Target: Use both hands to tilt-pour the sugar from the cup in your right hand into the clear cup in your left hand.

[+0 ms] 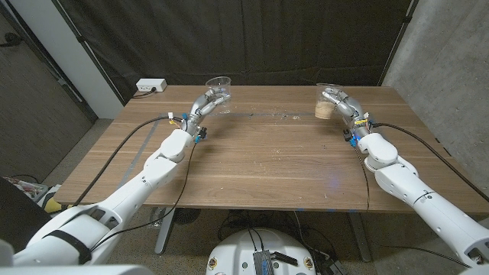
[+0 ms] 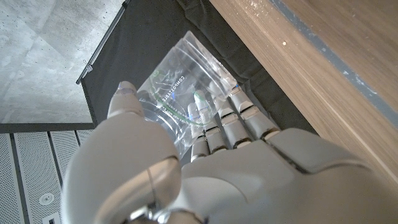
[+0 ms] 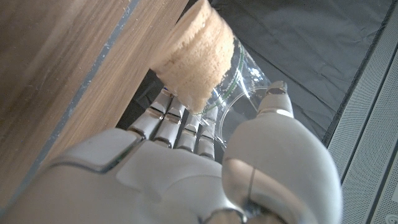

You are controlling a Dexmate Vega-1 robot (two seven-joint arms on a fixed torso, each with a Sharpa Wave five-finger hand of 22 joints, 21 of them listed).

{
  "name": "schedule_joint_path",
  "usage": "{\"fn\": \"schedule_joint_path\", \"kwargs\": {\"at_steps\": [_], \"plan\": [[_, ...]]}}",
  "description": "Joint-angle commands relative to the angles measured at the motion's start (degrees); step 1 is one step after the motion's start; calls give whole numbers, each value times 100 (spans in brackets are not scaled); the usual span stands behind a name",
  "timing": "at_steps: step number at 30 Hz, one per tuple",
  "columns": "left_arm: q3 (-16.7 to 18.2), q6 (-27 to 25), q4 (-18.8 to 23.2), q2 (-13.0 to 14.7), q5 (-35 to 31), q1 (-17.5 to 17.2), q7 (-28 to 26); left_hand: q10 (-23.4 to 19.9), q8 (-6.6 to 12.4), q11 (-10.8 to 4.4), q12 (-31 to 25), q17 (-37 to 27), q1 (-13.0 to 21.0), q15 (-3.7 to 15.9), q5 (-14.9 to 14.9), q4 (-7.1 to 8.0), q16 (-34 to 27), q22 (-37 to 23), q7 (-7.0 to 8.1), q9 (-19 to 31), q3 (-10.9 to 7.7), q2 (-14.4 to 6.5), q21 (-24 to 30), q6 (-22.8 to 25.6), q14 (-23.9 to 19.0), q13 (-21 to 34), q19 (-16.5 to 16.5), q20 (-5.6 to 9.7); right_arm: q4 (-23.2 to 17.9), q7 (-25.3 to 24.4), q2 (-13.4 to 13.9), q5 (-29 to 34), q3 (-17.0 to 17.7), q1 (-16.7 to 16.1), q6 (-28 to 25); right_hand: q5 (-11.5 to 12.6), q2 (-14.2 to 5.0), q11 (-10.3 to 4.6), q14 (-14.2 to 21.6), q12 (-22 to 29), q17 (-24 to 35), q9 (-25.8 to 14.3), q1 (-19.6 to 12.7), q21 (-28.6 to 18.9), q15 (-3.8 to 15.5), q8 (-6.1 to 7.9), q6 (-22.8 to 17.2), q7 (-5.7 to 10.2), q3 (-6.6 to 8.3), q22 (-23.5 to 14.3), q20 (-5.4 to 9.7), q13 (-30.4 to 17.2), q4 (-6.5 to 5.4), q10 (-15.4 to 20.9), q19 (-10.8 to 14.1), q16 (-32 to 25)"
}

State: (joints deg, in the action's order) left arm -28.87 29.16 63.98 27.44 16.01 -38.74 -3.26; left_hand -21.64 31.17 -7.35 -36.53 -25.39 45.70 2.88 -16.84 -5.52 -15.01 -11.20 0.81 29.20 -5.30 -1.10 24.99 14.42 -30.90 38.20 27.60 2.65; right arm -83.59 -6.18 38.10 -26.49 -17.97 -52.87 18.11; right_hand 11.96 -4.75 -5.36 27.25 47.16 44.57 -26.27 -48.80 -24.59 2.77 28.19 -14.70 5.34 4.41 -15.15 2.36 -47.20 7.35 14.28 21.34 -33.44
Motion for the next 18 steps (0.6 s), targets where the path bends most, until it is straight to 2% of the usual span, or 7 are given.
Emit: {"fn": "schedule_joint_path", "kwargs": {"at_steps": [1, 18], "plan": [[-109, 148, -236, -99, -49, 144, 134, -35, 26, -9, -46, -29, 0, 491, 28, -4, 34, -16, -2, 20, 13, -20, -2, 41, -68, 8, -14, 112, -217, 45, 209, 37, 118, 71, -77, 27, -49, -16, 60, -29, 2, -6, -19, -27, 1031, 15, -75, 9, 24, 3, 298, 26, 40, 76, 62, 27], [-172, 160, -266, -111, -65, 164, 213, -69, 39, -9, -74, -65, 24, 506, 73, 4, 65, -18, 13, 5, 59, -30, -5, 74, -113, 1, 3, 127, -561, 214, 554, 180, 317, 394, -156, 26, -50, 9, 108, -75, -49, 3, -40, -45, 1036, -1, -78, -15, 45, 17, 291, 59, 50, 81, 84, 119]]}}
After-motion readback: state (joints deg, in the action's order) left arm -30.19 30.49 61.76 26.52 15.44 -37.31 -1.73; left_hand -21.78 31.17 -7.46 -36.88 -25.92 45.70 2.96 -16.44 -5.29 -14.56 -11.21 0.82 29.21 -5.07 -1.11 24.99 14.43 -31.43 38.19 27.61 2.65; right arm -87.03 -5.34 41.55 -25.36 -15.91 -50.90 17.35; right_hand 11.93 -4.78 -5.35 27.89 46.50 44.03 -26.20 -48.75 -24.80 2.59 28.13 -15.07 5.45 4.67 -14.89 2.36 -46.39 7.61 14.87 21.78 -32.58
